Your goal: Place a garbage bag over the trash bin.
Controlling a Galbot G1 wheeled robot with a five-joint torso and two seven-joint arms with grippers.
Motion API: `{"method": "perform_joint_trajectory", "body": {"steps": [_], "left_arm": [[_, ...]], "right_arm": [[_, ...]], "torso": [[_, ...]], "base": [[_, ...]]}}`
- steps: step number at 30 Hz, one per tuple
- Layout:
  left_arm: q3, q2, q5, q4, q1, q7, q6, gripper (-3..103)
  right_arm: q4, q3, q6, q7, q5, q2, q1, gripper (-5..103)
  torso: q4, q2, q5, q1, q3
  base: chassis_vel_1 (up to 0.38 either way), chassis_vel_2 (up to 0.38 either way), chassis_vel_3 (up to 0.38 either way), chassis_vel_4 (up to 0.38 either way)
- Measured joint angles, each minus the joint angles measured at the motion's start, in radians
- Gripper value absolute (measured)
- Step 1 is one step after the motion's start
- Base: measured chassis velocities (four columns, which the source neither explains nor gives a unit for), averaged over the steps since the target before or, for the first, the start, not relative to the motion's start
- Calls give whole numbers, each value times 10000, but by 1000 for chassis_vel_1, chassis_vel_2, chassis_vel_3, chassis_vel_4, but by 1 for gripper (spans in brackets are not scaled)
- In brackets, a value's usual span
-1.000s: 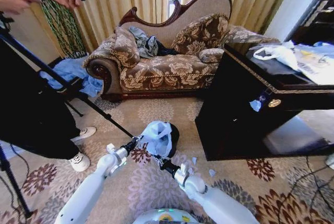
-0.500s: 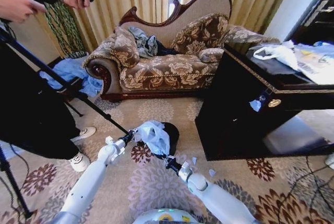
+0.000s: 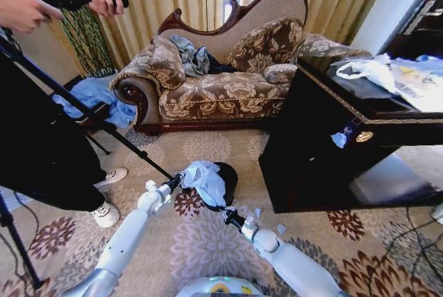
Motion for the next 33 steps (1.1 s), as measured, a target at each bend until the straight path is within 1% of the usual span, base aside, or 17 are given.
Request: {"method": "perform_joint_trajectory", "body": {"steps": [3, 5, 8, 10, 12, 13, 16, 17, 19, 20, 22, 25, 26, 28, 30, 31, 33], "left_arm": [[46, -90, 107, 152, -68, 48, -34, 0], [71, -116, 159, 204, -85, 80, -48, -2], [156, -266, 434, 480, -215, 233, -125, 14], [176, -330, 533, 587, -282, 272, -162, 14], [222, -485, 792, 762, -422, 338, -245, 24], [222, -485, 792, 762, -422, 338, -245, 24], [255, -572, 990, 731, -499, 346, -315, 41], [260, -575, 1022, 690, -499, 343, -319, 46], [260, -569, 1052, 622, -484, 334, -327, 46], [260, -547, 1078, 547, -447, 321, -333, 57], [260, -516, 1097, 495, -414, 310, -335, 57], [245, -365, 1133, 358, -324, 278, -349, 74], [245, -365, 1133, 358, -324, 278, -349, 74], [231, -295, 1151, 366, -320, 264, -354, 85], [231, -285, 1157, 383, -323, 260, -355, 85], [233, -256, 1198, 439, -338, 249, -358, 95], [232, -248, 1222, 459, -350, 246, -365, 95]], "right_arm": [[131, 94, -2, 83, -294, -145, -9, 0], [172, 164, -3, 129, -453, -192, -22, 0], [220, 357, 54, 305, -975, -341, -58, 0], [221, 408, 97, 394, -1150, -365, -68, 0], [269, 543, 187, 605, -1634, -397, -102, 0], [269, 543, 187, 605, -1634, -397, -102, 0], [488, 598, 204, 760, -2100, -535, -149, 0], [554, 604, 207, 790, -2181, -580, -159, 0], [637, 626, 210, 821, -2278, -640, -172, 0], [696, 670, 209, 839, -2357, -678, -179, 0], [729, 720, 210, 840, -2421, -701, -183, 0], [750, 935, 239, 841, -2768, -772, -182, 0], [750, 935, 239, 841, -2768, -772, -182, 0], [651, 1053, 253, 817, -2993, -739, -151, 0], [602, 1083, 254, 809, -3064, -707, -138, 0], [421, 1168, 300, 725, -3249, -589, -78, 0], [336, 1204, 318, 688, -3316, -532, -36, 0]], "torso": [[0, 0, 0, 0, 0], [1, 0, 0, 0, 0], [1, 0, -2, -2, 0], [0, 0, -2, -2, 0], [-1, 0, -1, -2, 0], [-1, 0, -1, -2, 0], [-1, 0, 0, -2, 0], [0, 0, 0, -2, 0], [-1, 0, 0, -2, 0], [-1, 0, 0, -2, 0], [-1, 0, -2, -2, 0], [1, 0, -1, -2, 0], [1, 0, -1, -2, 0], [0, 0, -2, -2, 0], [0, 0, -2, -2, -1], [-2, 0, -2, -2, -1], [-1, 0, -2, -2, -1]], "base": [[0, 0, 0, 0], [0, 0, 0, 0], [0, 0, 0, 0], [0, 0, 0, 0], [0, 0, 0, 0], [0, 0, 0, 0], [0, 0, 0, 0], [0, 0, 0, 0], [0, 0, 0, 0], [0, 0, 0, 0], [0, 0, 0, 0], [0, 0, 0, 0], [0, 0, 0, 0], [0, 0, 0, 0], [0, 0, 0, 0], [0, 0, 0, 0], [0, 0, 0, 0]]}}
